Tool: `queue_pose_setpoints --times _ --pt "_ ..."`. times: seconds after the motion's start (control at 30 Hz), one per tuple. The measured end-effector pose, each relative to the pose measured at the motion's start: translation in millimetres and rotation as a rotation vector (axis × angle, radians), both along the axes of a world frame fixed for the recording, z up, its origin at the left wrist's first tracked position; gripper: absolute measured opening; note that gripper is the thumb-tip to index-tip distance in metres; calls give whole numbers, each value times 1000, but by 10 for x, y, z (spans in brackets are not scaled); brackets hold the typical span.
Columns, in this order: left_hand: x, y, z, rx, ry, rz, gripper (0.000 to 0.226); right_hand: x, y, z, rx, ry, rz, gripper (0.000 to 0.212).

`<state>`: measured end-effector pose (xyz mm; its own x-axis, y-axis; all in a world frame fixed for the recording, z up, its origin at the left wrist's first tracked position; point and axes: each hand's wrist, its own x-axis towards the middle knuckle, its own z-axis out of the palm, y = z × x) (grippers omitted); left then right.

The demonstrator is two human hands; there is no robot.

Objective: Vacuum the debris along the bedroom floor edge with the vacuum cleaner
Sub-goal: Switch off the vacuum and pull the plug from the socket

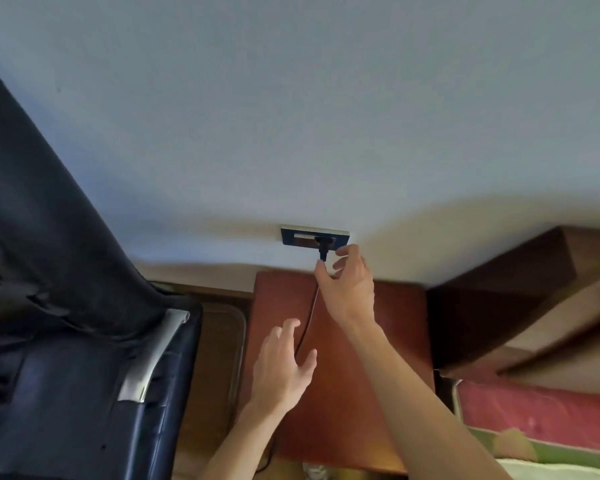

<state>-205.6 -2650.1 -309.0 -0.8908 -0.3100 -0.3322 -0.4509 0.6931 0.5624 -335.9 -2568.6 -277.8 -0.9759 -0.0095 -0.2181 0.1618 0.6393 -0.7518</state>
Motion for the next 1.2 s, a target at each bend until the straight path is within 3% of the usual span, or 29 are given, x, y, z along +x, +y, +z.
queue_pose_setpoints --times 0.23,0.4,0.77,0.93,1.0,1.07,1.2 --pt "-32 69 -378 177 236 143 12 -175 -215 -235 -113 72 -164 20" --pt "7 31 -454 220 313 208 15 -224 -256 -283 -98 65 -228 24" --pt "134 30 -375 430 242 305 21 -231 -321 -378 30 205 -241 27" --pt "143 61 -362 457 243 310 15 -211 -324 -404 -14 255 -226 24" --pt "274 101 -423 444 194 243 10 -24 -293 -478 -19 266 -204 24" --pt "567 140 -511 391 114 215 19 354 -240 -574 -38 236 -156 24" --pt "1123 121 -548 399 63 393 26 872 -108 -706 -97 163 -119 27"
